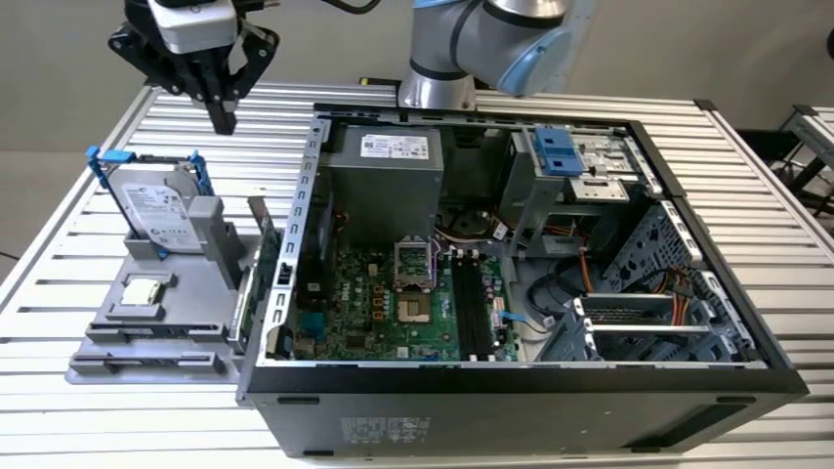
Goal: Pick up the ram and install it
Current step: 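Reach for the ram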
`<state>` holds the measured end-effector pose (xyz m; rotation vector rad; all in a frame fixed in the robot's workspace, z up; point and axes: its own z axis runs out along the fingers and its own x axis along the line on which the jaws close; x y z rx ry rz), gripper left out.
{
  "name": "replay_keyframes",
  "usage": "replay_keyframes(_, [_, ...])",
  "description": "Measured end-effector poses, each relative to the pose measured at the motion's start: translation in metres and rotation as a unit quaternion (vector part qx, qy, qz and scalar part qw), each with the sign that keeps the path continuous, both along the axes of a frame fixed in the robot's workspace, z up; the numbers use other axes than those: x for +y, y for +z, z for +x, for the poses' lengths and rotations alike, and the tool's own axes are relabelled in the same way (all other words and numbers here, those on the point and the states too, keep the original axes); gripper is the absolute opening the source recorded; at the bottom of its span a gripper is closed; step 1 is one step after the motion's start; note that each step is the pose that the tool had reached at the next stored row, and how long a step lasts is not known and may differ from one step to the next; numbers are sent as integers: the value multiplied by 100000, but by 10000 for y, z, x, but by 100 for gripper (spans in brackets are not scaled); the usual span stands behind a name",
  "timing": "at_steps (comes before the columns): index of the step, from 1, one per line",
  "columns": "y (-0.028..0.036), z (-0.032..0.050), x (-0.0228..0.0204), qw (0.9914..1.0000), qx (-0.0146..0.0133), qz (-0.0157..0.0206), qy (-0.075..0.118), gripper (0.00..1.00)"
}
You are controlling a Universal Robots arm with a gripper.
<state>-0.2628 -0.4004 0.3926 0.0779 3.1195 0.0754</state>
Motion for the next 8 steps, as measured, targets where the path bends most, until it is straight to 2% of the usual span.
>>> replay_keyframes(8, [0, -191, 0, 100000, 2, -1, -1, 0])
